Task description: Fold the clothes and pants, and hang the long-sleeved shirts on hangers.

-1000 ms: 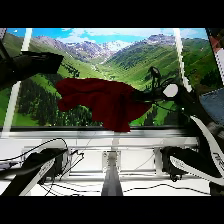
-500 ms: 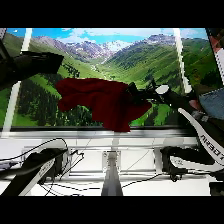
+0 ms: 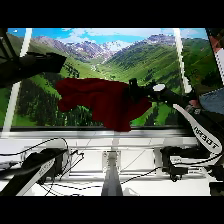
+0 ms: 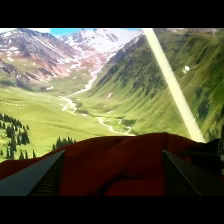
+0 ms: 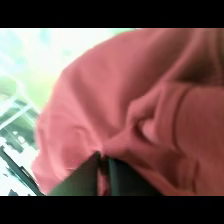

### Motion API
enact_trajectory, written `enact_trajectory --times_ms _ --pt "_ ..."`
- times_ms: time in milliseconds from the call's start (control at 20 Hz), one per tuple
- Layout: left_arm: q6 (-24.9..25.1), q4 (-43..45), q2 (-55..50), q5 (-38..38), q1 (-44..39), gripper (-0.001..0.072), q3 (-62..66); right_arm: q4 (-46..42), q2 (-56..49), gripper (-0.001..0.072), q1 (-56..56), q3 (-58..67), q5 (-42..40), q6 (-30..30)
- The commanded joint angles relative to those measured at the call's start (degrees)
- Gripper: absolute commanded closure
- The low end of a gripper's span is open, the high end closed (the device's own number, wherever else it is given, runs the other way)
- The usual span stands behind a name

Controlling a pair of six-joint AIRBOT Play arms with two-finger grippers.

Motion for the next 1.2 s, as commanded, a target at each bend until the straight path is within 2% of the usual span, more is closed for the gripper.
enact_trajectory --times_ms 0,150,200,250,400,500,600,750,850,1050,1150 --pt "0.0 0.1 -0.5 1.6 0.1 0.0012 0.0 -6.0 -0.4 0.0695 -0.2 5.2 -2.0 0.0" --pt "0.0 0.6 0.3 4.9 1.2 0.0019 0.0 -19.2 0.9 0.0695 -4.3 12.4 3.7 -0.3" --pt "-0.7 0.7 1.0 5.8 1.9 0.0019 0.0 -24.0 2.0 0.0695 -6.7 15.0 7.0 -2.3" --pt "-1.9 0.7 1.7 6.2 3.1 0.0019 0.0 -28.5 3.5 0.0695 -9.5 17.8 11.3 -6.6" --pt "-4.5 0.7 3.6 4.2 8.3 0.0019 0.0 -41.2 10.1 0.0695 -19.5 26.0 30.1 -25.7" --pt "-4.7 0.7 3.9 -0.7 11.6 0.0019 0.0 -48.9 15.1 0.0695 -25.7 29.4 43.6 -36.7" --pt "-4.7 1.1 3.3 -8.7 13.7 0.0019 -0.2 -56.6 19.8 0.0694 -30.7 29.7 53.1 -43.1" --pt "-4.7 2.6 1.7 -20.0 14.4 0.0019 -2.1 -67.8 23.2 0.0695 -35.7 29.7 59.5 -44.4" --pt "-4.7 2.4 0.5 -22.8 14.4 0.0019 -5.4 -67.7 23.2 0.0695 -37.8 29.7 59.3 -44.3" --pt "-4.2 1.2 -2.2 -21.4 13.1 0.002 -17.1 -64.1 23.2 0.0694 -37.9 29.7 58.7 -44.0" --pt "-1.2 -4.9 -4.9 -16.8 10.8 0.002 -23.5 -62.1 23.2 0.0695 -37.9 29.7 58.2 -44.0"
